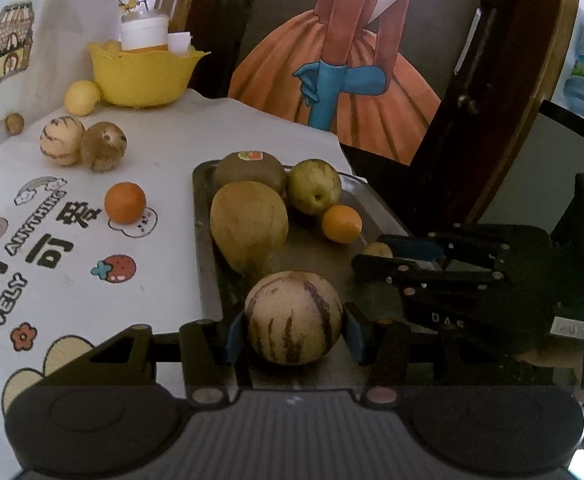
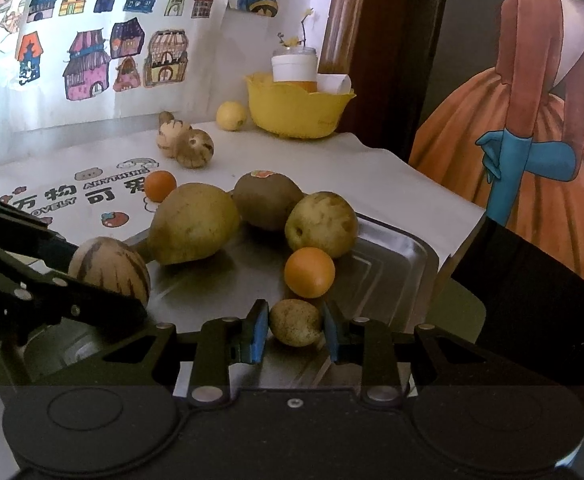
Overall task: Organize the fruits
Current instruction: 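Open the right tool to drop the small fruit while the left tool releases the melon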
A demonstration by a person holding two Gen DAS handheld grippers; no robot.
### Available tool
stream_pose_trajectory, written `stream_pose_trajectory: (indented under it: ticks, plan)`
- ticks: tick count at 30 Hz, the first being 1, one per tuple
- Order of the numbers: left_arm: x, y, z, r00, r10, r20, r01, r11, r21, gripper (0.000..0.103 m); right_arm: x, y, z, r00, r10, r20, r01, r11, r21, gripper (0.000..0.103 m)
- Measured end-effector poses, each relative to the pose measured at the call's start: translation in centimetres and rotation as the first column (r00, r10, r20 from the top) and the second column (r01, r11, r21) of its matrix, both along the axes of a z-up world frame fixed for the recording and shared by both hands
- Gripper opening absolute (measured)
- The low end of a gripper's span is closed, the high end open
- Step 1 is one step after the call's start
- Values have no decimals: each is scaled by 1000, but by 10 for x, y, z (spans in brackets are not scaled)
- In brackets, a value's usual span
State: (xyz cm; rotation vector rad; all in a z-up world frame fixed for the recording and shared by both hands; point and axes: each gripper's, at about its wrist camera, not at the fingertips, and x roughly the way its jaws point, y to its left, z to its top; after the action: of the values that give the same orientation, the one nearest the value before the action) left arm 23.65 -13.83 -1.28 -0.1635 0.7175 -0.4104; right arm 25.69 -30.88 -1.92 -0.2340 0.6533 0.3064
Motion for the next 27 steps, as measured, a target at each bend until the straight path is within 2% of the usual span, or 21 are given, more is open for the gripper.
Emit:
stream_pose_trajectory:
  ticks: [7,17,27]
  plan:
    - [-2,1,-1,1000,-2,2,2,1000,-9,55,-1,-1,0,1000,-4,-17,3,1000,-17,37]
    - [-15,7,9,1000,22,13,-21,999,-46,59,-18,-14,20,999,-46,23,46,999,5,57]
    - [-46,24,37,992,84,91,-77,994,-82,85,-47,-13,44,995,-65,74,64,998,19,80]
